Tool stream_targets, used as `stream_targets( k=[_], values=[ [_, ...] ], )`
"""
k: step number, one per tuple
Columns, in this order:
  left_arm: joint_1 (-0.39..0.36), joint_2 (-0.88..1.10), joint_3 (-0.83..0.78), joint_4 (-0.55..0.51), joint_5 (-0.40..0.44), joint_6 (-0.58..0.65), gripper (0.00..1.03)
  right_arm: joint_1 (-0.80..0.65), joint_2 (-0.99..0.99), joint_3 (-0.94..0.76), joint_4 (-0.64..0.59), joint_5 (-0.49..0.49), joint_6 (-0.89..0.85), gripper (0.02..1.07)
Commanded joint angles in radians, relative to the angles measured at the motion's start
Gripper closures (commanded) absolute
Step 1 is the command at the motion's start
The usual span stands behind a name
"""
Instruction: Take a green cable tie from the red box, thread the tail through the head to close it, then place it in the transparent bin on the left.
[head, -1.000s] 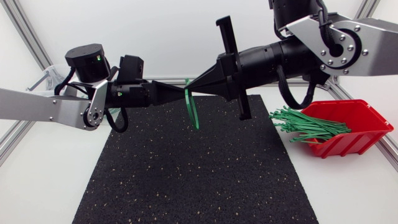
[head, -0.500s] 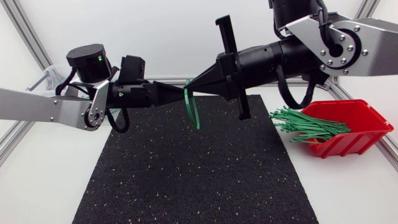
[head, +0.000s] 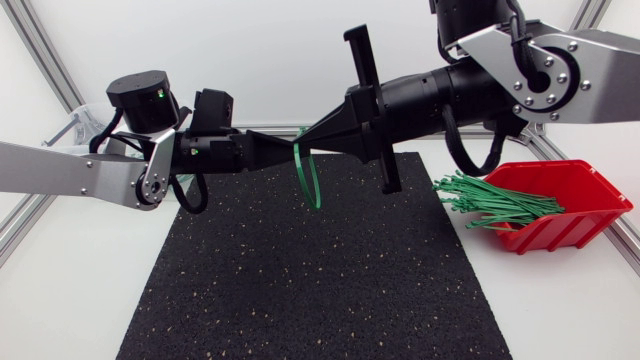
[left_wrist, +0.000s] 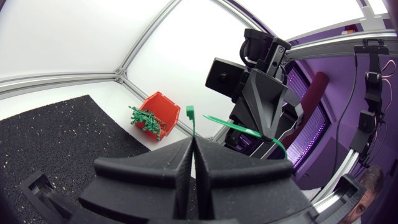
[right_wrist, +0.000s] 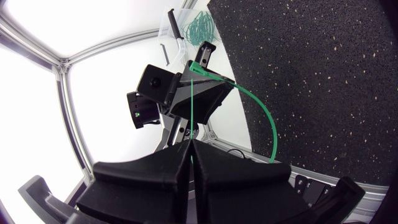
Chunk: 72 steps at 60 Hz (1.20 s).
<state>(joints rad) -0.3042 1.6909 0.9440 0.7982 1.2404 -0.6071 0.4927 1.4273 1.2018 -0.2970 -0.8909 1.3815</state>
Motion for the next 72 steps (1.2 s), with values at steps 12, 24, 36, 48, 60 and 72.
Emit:
stream_targets(
  k=[12,24,36,48,60,72],
  values=[
    [-0.006,-0.019,-0.017,0.022,0.002,-0.029,1.0,-0.019,0.013,-0.028,0.019,-0.003,0.028,1.02],
    [-0.006,-0.022,-0.017,0.024,0.002,-0.029,1.0,-0.013,0.021,-0.03,0.019,-0.003,0.028,1.02],
    [-0.006,-0.027,-0.019,0.026,0.002,-0.031,1.0,-0.011,0.028,-0.028,0.019,-0.002,0.027,1.02],
    [-0.007,-0.033,-0.025,0.027,0.004,-0.031,1.0,-0.016,0.03,-0.03,0.024,-0.002,0.027,1.02],
    [-0.012,-0.04,-0.034,0.032,0.002,-0.031,1.0,-0.023,0.022,-0.03,0.029,-0.002,0.027,1.02],
    [-0.021,-0.05,-0.053,0.053,0.002,-0.028,1.0,-0.032,0.007,-0.028,0.033,-0.003,0.031,1.02]
  ],
)
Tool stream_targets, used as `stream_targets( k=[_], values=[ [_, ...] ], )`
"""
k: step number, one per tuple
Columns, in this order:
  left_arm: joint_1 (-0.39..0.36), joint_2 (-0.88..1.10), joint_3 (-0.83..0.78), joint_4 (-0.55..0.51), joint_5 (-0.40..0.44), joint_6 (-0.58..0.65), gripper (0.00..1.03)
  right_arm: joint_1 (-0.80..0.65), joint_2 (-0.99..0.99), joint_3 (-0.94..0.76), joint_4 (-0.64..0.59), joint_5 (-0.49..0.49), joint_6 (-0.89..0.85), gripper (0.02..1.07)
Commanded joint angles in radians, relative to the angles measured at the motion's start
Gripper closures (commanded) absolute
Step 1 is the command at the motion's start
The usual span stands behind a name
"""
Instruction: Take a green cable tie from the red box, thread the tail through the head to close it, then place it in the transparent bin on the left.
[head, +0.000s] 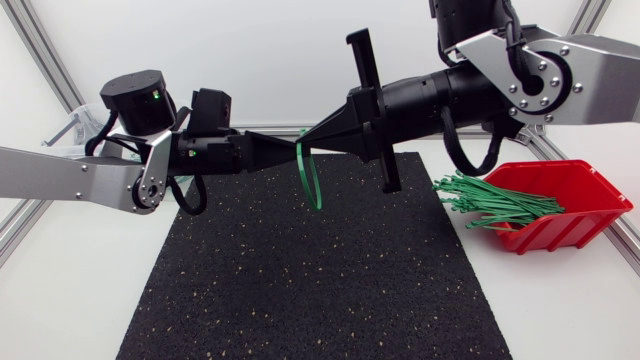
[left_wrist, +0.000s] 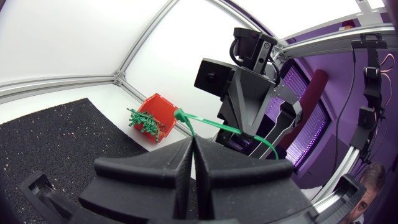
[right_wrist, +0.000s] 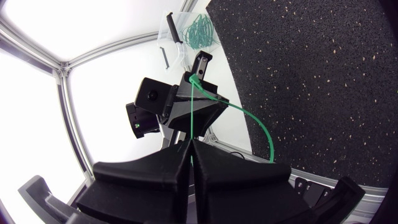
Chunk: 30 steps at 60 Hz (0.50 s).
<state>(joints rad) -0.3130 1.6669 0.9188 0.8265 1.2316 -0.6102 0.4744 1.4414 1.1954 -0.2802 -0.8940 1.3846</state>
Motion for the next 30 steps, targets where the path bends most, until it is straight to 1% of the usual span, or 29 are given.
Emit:
stream_targets(
  k=[1,30],
  values=[
    [-0.012,-0.025,-0.028,0.026,0.011,-0.025,1.0,-0.014,-0.007,-0.022,0.016,0.0,0.028,1.02],
    [-0.026,-0.091,-0.063,0.037,0.002,-0.006,1.0,-0.036,-0.013,-0.025,0.022,0.007,0.048,1.02]
  ],
)
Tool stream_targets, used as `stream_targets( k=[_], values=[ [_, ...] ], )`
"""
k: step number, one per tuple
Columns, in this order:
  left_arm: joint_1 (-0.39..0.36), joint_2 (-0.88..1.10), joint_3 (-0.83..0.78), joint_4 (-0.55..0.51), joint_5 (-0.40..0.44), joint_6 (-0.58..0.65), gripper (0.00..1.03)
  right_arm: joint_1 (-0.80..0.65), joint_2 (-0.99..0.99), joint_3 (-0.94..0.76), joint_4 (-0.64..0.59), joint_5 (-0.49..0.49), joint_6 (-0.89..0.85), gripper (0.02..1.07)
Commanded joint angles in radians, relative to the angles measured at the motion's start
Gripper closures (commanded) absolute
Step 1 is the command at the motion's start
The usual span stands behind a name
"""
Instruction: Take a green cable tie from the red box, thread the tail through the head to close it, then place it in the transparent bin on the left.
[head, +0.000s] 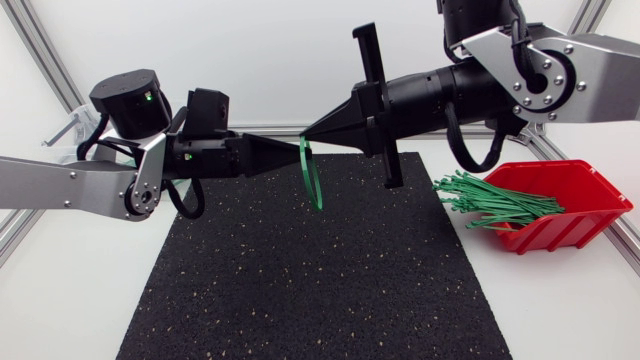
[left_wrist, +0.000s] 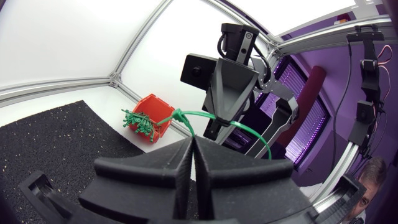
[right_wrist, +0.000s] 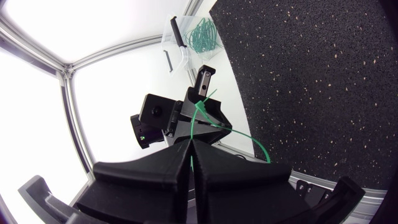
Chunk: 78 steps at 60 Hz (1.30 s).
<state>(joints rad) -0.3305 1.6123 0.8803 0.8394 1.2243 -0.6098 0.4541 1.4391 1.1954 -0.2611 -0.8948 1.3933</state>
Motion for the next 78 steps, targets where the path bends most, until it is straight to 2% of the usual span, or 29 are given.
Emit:
stream_targets(
  k=[1,50,72,77,78],
  values=[
    [-0.008,-0.038,-0.024,0.024,0.009,-0.007,1.0,-0.017,-0.009,-0.026,0.003,0.01,0.039,1.02],
    [-0.016,-0.124,-0.05,0.026,-0.002,0.008,1.0,-0.017,0.07,-0.011,-0.038,0.05,0.058,1.02],
    [-0.008,-0.052,-0.026,0.026,-0.003,0.025,1.0,-0.017,0.023,-0.019,-0.024,0.05,0.049,1.02],
    [-0.004,-0.04,-0.023,0.026,-0.005,0.03,1.0,-0.017,0.02,-0.022,-0.021,0.048,0.042,1.01],
    [-0.004,-0.035,-0.021,0.026,-0.008,0.036,1.0,-0.017,0.017,-0.023,-0.021,0.048,0.041,0.98]
  ],
)
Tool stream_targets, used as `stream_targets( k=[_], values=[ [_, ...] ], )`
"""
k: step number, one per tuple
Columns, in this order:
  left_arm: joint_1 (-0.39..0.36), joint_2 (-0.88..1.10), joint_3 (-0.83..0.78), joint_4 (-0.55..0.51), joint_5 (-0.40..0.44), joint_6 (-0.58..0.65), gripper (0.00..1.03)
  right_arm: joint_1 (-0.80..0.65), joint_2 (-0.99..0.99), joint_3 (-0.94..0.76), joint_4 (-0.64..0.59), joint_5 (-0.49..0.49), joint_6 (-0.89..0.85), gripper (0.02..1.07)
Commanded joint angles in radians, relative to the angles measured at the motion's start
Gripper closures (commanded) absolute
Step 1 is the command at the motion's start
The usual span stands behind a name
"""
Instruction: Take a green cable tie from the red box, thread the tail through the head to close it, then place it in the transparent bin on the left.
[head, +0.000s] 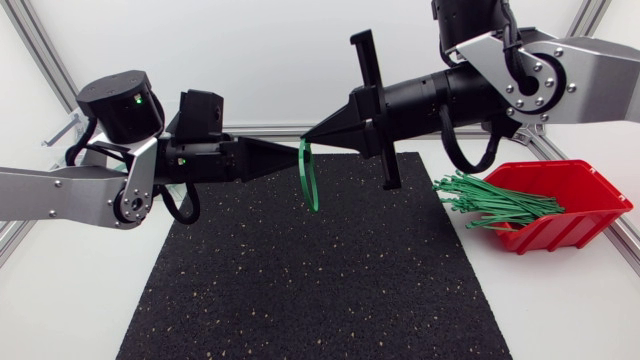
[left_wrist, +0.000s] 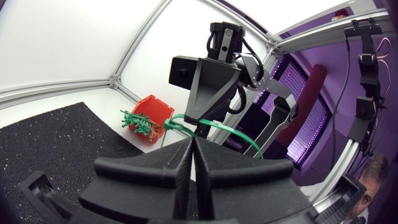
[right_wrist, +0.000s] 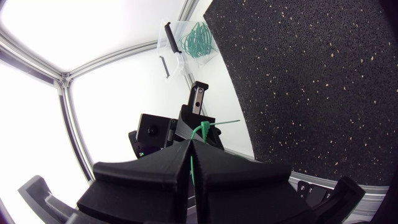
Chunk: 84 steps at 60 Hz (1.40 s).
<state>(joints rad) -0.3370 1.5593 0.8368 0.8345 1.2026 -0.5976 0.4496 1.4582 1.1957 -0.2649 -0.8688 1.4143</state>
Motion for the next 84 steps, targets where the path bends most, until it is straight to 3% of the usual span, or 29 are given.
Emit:
stream_targets(
  k=[1,8,14,35,84],
  values=[
    [0.004,0.021,0.024,0.031,0.012,0.024,1.0,-0.012,-0.006,-0.024,-0.016,0.022,0.02,0.95],
    [0.012,0.039,0.031,0.031,0.009,0.025,1.0,-0.011,-0.022,-0.028,-0.011,0.024,0.015,0.92],
    [0.019,0.05,0.041,0.031,0.008,0.025,1.0,-0.006,-0.027,-0.031,-0.014,0.024,0.011,0.83],
    [0.038,0.054,0.053,0.029,0.003,0.022,1.0,-0.011,-0.027,-0.035,-0.028,0.022,-0.009,0.76],
    [0.016,0.033,0.027,0.029,0.003,0.024,1.0,-0.045,0.103,0.104,-0.022,0.033,-0.02,0.75]
  ],
)
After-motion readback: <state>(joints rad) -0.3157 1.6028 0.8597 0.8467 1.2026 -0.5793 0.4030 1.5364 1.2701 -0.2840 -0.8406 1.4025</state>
